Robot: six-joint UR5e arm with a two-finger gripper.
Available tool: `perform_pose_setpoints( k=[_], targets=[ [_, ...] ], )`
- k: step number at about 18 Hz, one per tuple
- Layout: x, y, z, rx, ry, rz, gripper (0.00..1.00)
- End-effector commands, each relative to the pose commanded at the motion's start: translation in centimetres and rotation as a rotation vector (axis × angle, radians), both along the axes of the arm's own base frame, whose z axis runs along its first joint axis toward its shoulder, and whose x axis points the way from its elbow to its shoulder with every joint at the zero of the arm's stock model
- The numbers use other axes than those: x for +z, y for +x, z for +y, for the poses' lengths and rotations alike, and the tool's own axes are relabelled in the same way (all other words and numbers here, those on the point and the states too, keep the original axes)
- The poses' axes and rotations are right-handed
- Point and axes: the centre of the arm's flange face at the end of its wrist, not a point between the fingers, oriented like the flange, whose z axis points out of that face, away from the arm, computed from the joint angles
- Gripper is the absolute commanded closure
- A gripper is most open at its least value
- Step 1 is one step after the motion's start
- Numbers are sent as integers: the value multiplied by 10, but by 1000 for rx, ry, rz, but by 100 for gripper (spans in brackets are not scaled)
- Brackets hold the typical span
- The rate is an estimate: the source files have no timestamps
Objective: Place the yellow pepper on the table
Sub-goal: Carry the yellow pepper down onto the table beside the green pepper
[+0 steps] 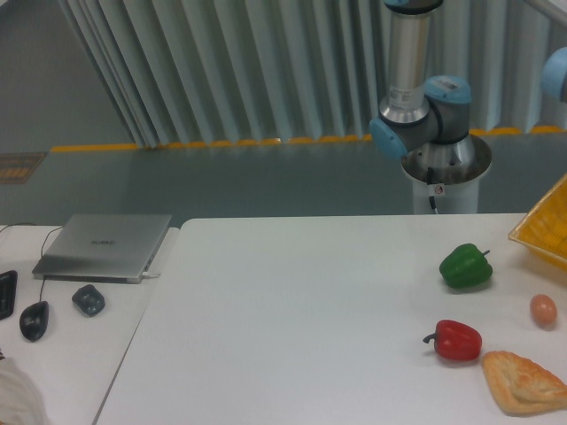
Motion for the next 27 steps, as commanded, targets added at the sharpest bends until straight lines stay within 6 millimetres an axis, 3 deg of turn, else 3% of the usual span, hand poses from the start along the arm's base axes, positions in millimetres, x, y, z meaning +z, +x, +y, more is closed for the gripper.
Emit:
perform_pose_setpoints(
  k=[6,8,12,15,18,20,21,22,23,27],
  targets=[
    [-25,24,44,129,-14,-1,70],
    [-40,39,75,163,-6,18,70],
    [-67,63,116,235,1,42,70],
    [-81,74,134,250,0,55,70],
    [-83,75,136,252,-1,53,64],
    [-85,75,136,255,-3,51,49],
    [-85,76,136,255,-3,49,36],
    [-84,76,136,250,0,49,12],
    [-82,76,136,243,3,51,0],
    [-74,74,137,243,24,67,0]
  ],
)
